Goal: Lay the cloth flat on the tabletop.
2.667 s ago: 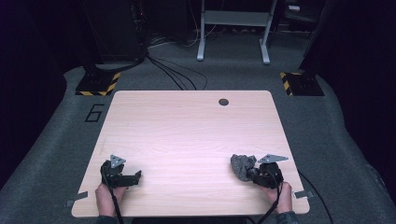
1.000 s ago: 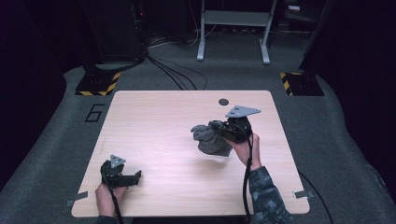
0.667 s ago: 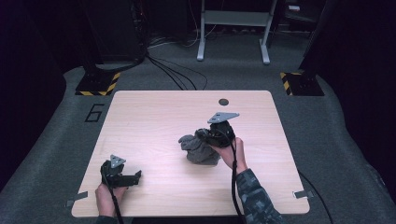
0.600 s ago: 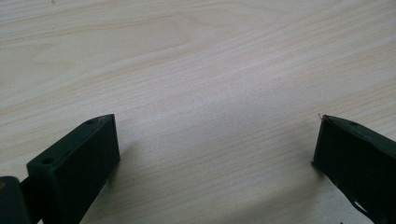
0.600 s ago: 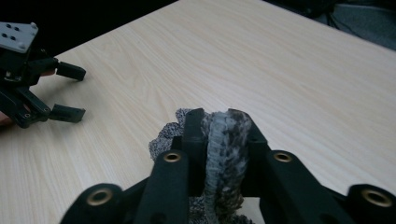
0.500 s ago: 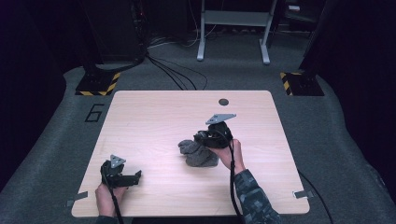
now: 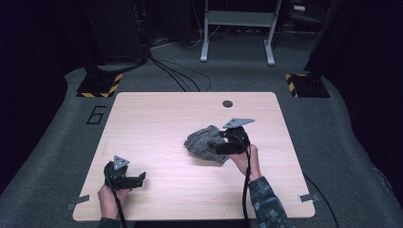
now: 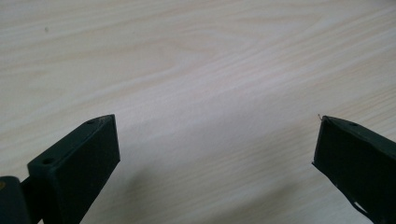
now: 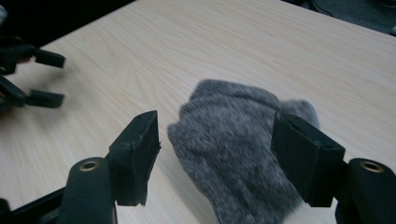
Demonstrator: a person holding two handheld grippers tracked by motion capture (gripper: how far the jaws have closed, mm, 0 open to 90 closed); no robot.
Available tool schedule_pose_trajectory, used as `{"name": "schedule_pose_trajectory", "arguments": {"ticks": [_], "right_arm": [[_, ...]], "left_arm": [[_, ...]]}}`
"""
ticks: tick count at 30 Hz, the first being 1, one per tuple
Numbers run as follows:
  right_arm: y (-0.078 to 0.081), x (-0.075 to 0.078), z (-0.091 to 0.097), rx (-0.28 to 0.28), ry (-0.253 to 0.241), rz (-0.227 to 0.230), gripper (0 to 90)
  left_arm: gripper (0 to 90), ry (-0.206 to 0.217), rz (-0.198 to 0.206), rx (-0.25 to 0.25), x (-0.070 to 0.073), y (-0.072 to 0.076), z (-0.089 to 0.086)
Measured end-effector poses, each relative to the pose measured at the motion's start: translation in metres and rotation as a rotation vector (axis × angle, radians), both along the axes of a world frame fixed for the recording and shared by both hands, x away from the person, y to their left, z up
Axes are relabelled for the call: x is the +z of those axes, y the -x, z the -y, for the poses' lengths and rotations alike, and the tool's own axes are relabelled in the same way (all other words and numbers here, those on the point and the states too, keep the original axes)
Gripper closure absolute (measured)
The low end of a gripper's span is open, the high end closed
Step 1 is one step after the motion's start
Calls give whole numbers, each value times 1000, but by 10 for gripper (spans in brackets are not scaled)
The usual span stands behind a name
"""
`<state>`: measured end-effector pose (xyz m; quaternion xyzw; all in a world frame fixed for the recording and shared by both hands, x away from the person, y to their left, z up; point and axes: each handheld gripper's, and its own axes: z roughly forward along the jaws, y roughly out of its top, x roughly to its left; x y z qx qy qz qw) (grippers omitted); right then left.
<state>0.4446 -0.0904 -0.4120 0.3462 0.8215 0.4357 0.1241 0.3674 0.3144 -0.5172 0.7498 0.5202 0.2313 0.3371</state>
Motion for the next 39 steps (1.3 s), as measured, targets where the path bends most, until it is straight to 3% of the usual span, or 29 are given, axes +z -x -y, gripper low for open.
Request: {"name": "schedule_pose_trajectory", "arguments": {"ticks": [4,5,6,7,8,13,16,18,20,22,27,31,32,33,36,39], "right_arm": [[1,-9,9,-26,6,-11,328],[1,-18,16,-41,10,-22,337],[1,-21,19,-53,13,-27,343],[0,-25,21,-70,29,-28,346],[-1,-32,26,-81,28,-43,353],[-6,-55,38,-128,45,-86,400],[-8,-66,39,-135,55,-110,424],[-8,-72,38,-139,64,-122,444],[-9,-75,37,-135,70,-115,450],[-9,-82,34,-144,85,-130,483],[-10,-90,32,-146,94,-137,545],[-10,-96,27,-139,123,-149,658],[-9,-97,26,-140,122,-159,697],[-9,-97,26,-140,122,-159,697],[-8,-100,23,-128,131,-154,809],[-7,-100,21,-129,134,-152,859]], "left_arm": [[2,12,4,-43,9,-8,10],[7,12,-1,-76,14,-12,17],[9,12,-1,-76,14,-12,17],[11,6,-1,-121,18,-19,29],[12,6,-1,-121,18,-19,29],[41,-1,-8,-233,26,-36,61],[74,-2,-19,-276,28,-42,76],[111,-13,-7,-326,31,-51,98],[148,-17,1,-337,32,-53,106],[171,-38,-3,-385,35,-61,125],[239,-43,-15,-435,31,-73,145],[409,-76,-16,-454,24,-81,159],[475,-100,-12,-461,23,-82,161],[532,-100,-12,-461,23,-82,161],[724,-131,-15,-489,17,-84,170],[861,-127,-14,-496,16,-86,172]]}}
